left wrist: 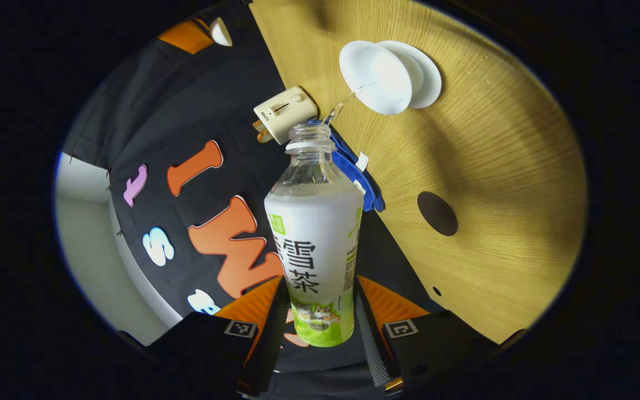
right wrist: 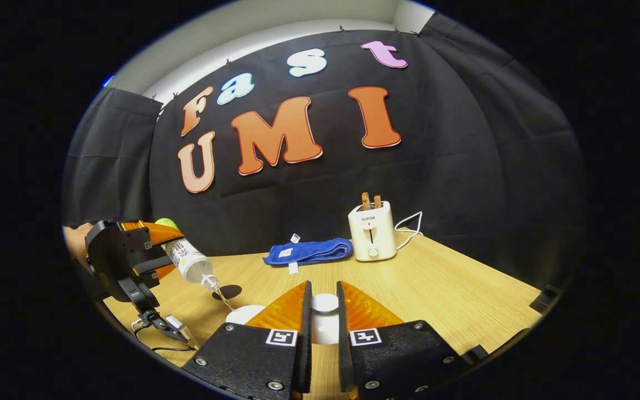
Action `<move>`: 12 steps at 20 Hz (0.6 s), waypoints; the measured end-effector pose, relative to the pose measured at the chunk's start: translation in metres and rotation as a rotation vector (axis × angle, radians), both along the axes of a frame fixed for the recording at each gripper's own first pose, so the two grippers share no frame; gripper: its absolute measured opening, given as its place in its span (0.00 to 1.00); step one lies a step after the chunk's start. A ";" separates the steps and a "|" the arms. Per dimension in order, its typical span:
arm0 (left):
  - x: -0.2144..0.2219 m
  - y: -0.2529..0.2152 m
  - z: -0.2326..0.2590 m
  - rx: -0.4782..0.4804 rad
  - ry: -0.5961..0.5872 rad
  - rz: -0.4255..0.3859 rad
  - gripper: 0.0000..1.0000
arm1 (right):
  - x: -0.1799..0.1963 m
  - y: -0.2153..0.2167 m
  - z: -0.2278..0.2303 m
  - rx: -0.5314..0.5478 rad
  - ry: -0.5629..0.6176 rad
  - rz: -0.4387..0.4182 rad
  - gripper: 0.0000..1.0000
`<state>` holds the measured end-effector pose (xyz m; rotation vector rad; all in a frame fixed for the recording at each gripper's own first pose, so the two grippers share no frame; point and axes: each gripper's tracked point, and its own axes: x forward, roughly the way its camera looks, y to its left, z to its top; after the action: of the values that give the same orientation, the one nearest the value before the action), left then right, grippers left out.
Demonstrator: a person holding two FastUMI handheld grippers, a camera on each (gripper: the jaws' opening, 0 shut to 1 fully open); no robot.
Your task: Open the teacup lid with one hand, grasp the water bottle and pour water into the teacup with the other hand; after pouring, place the water bottle on the coaster and then close the teacup lid.
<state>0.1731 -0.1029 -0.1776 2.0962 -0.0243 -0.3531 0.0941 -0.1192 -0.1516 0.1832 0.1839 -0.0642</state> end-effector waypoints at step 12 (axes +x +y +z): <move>-0.002 -0.029 -0.008 0.085 -0.012 -0.068 0.69 | -0.002 0.005 0.000 -0.013 0.003 0.018 0.20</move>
<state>0.1714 -0.1319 -0.1859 2.1855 -0.0889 -0.3880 0.0916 -0.1138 -0.1518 0.1680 0.1885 -0.0483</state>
